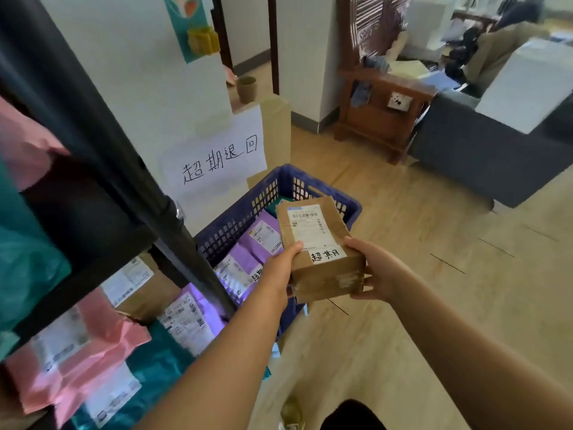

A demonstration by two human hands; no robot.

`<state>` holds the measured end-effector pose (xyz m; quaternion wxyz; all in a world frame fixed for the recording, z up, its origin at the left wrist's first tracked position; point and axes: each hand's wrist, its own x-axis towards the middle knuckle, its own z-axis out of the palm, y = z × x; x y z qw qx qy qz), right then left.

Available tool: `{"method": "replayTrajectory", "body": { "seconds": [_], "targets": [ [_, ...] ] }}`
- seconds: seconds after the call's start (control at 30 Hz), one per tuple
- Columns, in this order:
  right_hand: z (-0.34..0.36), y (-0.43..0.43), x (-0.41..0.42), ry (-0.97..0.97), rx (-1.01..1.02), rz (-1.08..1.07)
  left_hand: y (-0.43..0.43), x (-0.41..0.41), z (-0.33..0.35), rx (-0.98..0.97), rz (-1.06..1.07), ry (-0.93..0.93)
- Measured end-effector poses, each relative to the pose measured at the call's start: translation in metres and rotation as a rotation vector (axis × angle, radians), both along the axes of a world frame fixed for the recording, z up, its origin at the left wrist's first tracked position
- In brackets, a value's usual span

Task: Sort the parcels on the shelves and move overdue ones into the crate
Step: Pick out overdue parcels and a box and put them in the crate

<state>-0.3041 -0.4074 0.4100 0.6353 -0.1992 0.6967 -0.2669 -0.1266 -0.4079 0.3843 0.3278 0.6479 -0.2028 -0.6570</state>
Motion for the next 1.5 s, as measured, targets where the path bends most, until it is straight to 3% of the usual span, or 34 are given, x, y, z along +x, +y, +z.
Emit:
{"method": "replayTrajectory", "body": {
  "seconds": [0.3, 0.5, 0.7, 0.97, 1.33, 1.5],
  "targets": [
    [-0.031, -0.103, 0.019, -0.011, 0.137, 0.188, -0.048, 0.008, -0.035, 0.073, 0.296, -0.02],
    [-0.059, -0.159, 0.05, 0.053, 0.186, 0.447, -0.06, 0.014, -0.076, 0.153, 0.515, -0.141],
    [-0.112, -0.18, 0.089, 0.082, 0.166, 0.71, -0.055, 0.021, -0.124, 0.241, 0.603, -0.287],
    [-0.174, -0.19, 0.123, 0.027, 0.262, 0.833, -0.056, 0.047, -0.166, 0.319, 0.47, -0.614],
    [-0.233, -0.196, 0.176, 0.096, 0.223, 0.927, -0.062, 0.048, -0.197, 0.205, 0.177, -0.948],
    [-0.25, -0.19, 0.186, 0.173, 0.143, 1.021, -0.057, 0.045, -0.209, 0.249, 0.045, -0.799]
  ]
}}
